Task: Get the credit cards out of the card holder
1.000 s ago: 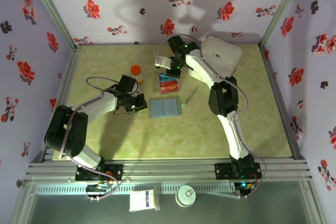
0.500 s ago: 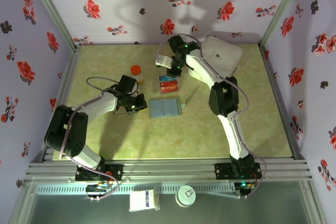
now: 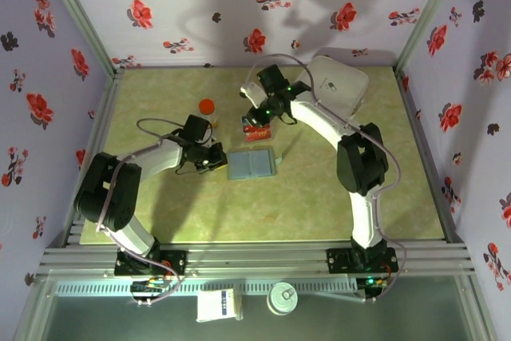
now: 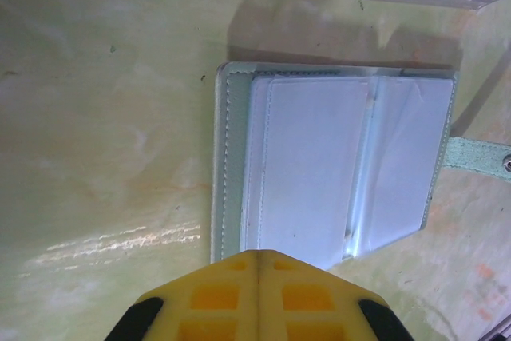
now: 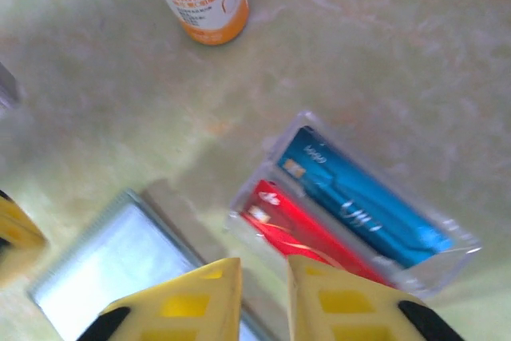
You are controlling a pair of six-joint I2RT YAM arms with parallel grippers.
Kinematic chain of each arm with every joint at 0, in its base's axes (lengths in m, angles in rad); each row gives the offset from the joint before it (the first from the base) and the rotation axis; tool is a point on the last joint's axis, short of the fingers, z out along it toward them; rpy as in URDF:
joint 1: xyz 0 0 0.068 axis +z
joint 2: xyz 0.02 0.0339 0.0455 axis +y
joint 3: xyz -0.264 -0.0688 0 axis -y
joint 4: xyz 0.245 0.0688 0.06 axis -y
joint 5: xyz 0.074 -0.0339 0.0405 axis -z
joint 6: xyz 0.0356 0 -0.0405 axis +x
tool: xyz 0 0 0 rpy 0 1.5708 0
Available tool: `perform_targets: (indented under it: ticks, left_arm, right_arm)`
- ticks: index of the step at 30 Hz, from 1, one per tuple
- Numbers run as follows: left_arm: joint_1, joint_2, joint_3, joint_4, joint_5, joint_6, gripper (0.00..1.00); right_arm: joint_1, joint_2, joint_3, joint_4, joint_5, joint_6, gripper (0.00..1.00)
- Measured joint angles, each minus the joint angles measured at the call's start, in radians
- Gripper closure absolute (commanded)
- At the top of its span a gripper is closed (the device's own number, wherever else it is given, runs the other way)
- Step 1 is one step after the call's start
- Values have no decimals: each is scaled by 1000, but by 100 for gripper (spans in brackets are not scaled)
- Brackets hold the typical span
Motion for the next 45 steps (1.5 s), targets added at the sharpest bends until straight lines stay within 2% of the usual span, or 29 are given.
perform_targets:
  ticks: [7, 18, 33, 45]
  left_arm:
    - [-12, 51, 0, 23, 8, 0, 100]
    - [-11, 93, 8, 20, 3, 5, 100]
    - [-9, 93, 14, 6, 0, 12, 100]
    - [-9, 93, 26, -2, -3, 13, 100]
  right_arm:
    - [64, -69, -231, 175, -20, 352, 82]
    - [140, -74, -406, 274, -27, 631, 83]
    - [189, 8, -407, 329, -40, 717, 83]
    - [192, -8, -407, 272, 53, 715, 82]
